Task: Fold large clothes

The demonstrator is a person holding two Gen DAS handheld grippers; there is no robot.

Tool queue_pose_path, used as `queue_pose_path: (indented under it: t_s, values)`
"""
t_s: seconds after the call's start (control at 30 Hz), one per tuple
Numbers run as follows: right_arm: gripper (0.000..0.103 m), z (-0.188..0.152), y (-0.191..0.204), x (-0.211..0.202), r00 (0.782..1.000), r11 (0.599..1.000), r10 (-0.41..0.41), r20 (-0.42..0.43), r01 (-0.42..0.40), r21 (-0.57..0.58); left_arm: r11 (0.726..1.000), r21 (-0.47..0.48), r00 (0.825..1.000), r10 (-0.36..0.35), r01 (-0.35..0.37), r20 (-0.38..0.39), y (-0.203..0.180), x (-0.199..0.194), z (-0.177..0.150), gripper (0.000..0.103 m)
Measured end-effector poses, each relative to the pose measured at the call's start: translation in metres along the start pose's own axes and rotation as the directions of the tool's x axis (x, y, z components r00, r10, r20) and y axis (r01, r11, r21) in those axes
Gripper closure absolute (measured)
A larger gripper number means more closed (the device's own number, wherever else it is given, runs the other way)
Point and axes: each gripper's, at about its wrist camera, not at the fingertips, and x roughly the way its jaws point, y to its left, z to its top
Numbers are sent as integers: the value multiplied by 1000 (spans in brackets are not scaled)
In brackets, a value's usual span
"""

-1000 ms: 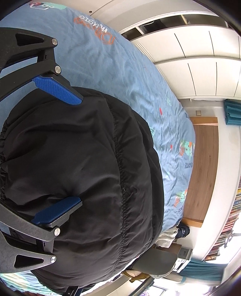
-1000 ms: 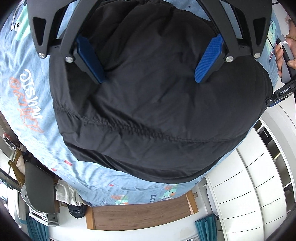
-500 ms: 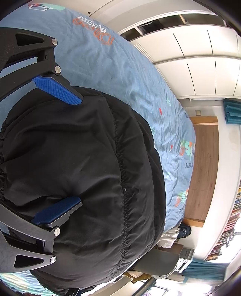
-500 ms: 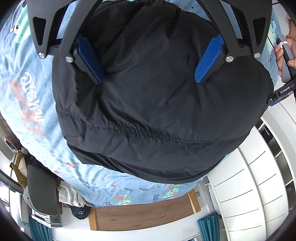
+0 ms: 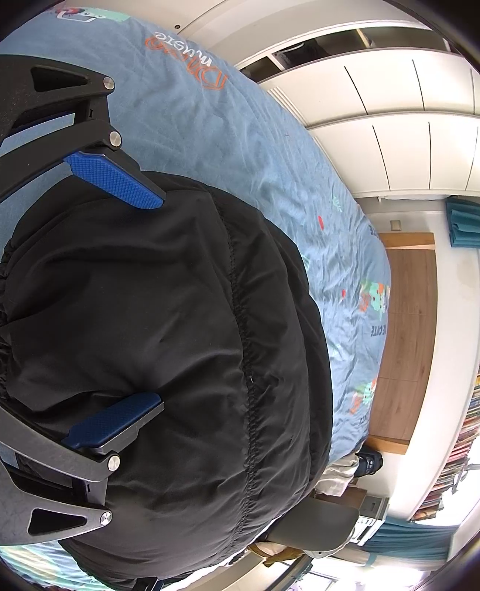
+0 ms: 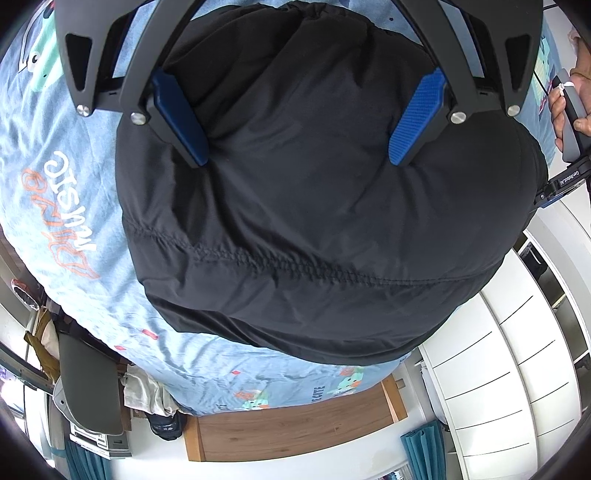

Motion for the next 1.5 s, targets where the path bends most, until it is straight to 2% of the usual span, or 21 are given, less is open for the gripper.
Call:
queue_pose_path:
  t_s: [0.47, 0.77, 0.9, 1.0, 1.1, 1.17, 1.2, 1.27, 1.33, 1.37, 1.43, 1.5]
  values:
    - [4, -5, -15, -6, 1000, 1000, -10, -4, 10, 21, 1000, 1, 1000, 4, -4, -7, 4, 3, -1, 4]
    - [4, -9, -31, -14, 999, 998, -30, -13, 31, 46, 999, -36, 1000, 17, -18, -16, 27, 0, 0, 3]
    - [4, -8, -48, -28, 1000, 994, -10, 10, 9, 111, 991, -133, 1000, -7, 6, -8, 61, -6, 4, 2]
    - [4, -9, -71, -35, 1000, 980, 14, 22, -18, 200, 974, -227, 999, -34, 27, -31, 92, -3, 4, 2]
    - [2, -12, -96, -35, 998, 951, 64, 25, -68, 303, 949, -304, 994, -99, 77, -55, 115, 4, 2, 2]
    - [0, -15, -112, -30, 993, 919, 112, 21, -112, 377, 926, -359, 983, -162, 120, -88, 125, 17, -1, 2]
    - [0, -18, -123, -23, 986, 884, 168, 19, -159, 439, 914, -379, 976, -193, 140, -105, 127, 24, -2, 2]
    - [0, -23, -138, -9, 969, 821, 246, 18, -218, 527, 873, -447, 950, -281, 195, -134, 134, 43, -8, 2]
    - [0, -29, -151, 5, 956, 766, 292, 10, -241, 597, 824, -513, 917, -365, 239, -159, 139, 62, -14, 2]
    - [0, -30, -155, 11, 949, 747, 315, 11, -255, 615, 810, -531, 909, -386, 250, -160, 138, 66, -17, 2]
    - [0, -33, -159, 24, 930, 713, 367, 3, -284, 641, 772, -569, 880, -445, 285, -164, 139, 79, -22, 1]
    - [0, -35, -158, 38, 916, 704, 399, -25, -289, 649, 737, -598, 844, -506, 315, -179, 138, 93, -26, 1]
